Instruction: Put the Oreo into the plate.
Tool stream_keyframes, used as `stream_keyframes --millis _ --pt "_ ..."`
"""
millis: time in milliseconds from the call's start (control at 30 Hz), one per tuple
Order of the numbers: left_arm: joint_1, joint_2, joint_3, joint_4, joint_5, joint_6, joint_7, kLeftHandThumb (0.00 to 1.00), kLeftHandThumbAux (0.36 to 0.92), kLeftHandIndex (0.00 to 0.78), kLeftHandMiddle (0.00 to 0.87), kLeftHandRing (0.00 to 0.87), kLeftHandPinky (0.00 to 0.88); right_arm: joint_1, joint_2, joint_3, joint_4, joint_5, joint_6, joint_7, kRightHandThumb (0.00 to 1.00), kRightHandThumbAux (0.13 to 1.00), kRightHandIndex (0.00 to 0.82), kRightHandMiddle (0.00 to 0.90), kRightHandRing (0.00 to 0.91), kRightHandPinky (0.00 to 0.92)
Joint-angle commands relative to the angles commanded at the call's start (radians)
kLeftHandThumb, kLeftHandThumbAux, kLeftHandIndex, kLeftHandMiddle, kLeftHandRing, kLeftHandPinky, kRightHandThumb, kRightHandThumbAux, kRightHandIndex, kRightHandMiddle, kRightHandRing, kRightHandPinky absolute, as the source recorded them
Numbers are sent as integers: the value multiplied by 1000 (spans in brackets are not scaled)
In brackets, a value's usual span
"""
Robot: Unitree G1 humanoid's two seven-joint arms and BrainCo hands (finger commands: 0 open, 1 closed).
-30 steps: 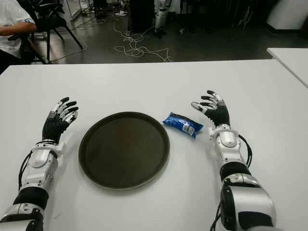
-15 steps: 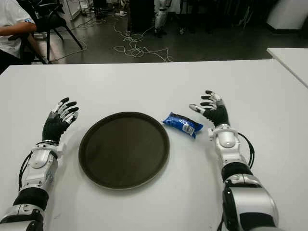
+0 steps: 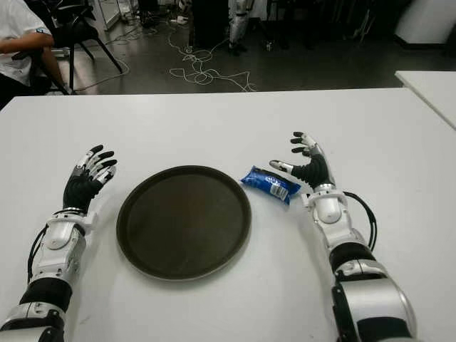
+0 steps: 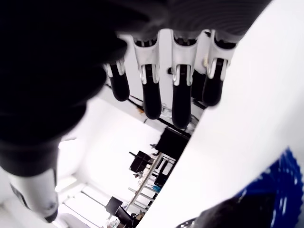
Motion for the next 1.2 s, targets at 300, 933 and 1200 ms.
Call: stream_keyframes --millis 300,933,1200 --pt "-4 3 -2 13 11 -5 11 104 754 131 212 196 188 56 -40 29 -213 -72 -8 -54 0 716 172 240 260 260" --pt "-12 4 6 32 -4 -3 -2 121 766 146 218 207 206 162 -92 127 -664 -310 430 26 0 763 133 179 187 144" --pt "-11 6 4 30 -1 -11 -6 107 765 147 223 211 214 141 -100 197 -653 -391 506 43 0 767 111 171 174 119"
